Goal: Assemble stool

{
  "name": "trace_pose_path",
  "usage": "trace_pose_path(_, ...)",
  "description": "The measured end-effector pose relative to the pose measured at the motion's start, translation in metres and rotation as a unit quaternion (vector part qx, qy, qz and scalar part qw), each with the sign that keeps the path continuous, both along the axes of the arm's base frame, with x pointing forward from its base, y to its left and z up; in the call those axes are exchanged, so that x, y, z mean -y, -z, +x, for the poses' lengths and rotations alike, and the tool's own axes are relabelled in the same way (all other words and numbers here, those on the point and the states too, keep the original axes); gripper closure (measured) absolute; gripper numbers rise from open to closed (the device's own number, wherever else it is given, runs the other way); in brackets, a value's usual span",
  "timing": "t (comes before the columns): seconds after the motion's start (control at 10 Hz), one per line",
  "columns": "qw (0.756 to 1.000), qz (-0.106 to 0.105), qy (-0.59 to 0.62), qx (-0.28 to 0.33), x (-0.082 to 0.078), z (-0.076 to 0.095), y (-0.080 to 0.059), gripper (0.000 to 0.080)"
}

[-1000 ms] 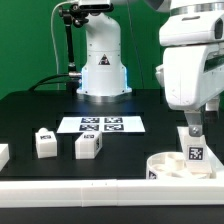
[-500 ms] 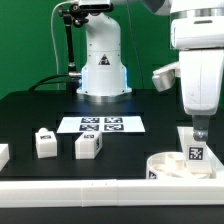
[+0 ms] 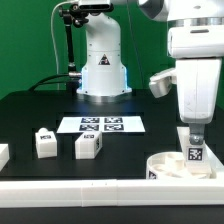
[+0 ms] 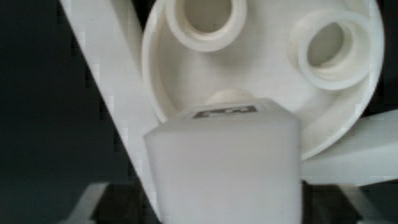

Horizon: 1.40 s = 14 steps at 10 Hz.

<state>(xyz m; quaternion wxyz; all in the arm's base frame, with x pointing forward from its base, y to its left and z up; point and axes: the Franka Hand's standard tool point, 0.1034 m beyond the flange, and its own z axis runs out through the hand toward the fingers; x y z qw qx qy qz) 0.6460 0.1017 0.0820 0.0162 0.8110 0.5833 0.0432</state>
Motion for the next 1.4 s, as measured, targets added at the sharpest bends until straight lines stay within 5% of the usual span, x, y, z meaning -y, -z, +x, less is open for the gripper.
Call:
trace_pose_path(0.7, 0.994, 0.009, 0.110, -0.014, 0.0003, -0.0024, 0.0008, 0.0460)
trace_pose_path(1.4, 0.926, 0.039, 0.375, -0.013, -0.0012, -0.0018, 0.0012, 0.0459)
